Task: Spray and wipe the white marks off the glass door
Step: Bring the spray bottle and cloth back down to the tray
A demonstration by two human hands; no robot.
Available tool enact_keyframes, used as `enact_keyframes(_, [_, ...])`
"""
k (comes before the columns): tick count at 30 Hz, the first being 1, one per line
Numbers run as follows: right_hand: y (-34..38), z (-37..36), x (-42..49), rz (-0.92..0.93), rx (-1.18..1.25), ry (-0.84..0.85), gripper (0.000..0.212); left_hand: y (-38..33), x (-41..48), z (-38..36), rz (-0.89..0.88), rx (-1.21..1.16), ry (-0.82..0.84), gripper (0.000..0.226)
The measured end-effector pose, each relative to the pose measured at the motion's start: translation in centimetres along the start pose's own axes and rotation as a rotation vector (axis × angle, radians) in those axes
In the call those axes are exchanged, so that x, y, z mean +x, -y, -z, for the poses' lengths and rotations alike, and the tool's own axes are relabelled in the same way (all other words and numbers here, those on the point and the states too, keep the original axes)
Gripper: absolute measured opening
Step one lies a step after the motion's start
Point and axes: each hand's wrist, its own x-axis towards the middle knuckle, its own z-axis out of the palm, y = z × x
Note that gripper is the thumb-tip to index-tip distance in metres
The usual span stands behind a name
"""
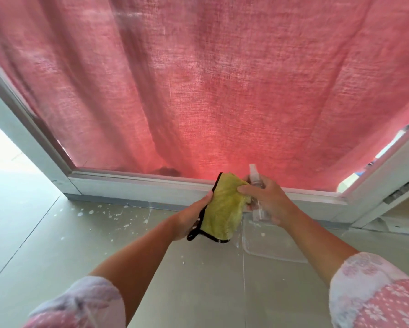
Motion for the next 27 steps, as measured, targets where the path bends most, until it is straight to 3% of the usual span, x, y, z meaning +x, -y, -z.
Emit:
enact_keyframes(2, [0.3, 0.8, -0.4, -0.028, 0.098, -0.046, 0.019, 0.0, 0.4, -0.9, 0.051, -0.098, 0.079, 0.074])
enact_keyframes(4, [0.4, 1.9, -0.8, -0.042, 0.154, -0.107, 0.02, -0.2, 0.7, -1.9, 0.032, -0.162, 0.113, 0.058])
enact_keyframes(9, [-0.3, 5.9, -2.6, -0.067, 0.083, -0.206, 0.024, -0.5, 2.3, -4.3, -0.13, -0.289, -0.072, 0.035])
enact_keyframes(11, [-0.9, 7.2, -3.4, -0.091, -0.01, -0.223, 0.026, -0.6, 2.9, -5.1, -0.146, -0.22, -0.143, 0.027])
enact_keyframes(18, [-4.9, 10.1, -3.6, -0.24, -0.288, -0.433, 0.034, 0.4, 5.6, -8.9, -0.056, 0.079, -0.214, 0.031])
enact_keyframes(22, [-7.5, 11.0, -3.2, -0.343, -0.479, -0.519, 0.031, 1.8, 6.6, -9.7, -0.133, 0.392, -0.338, 0.038])
enact_keyframes(27, [-9.6, 10.6, -2.9, -0.41, -0.678, -0.542, 0.029, 3.1, 7.0, -10.1, -0.229, 0.563, -0.384, 0.043])
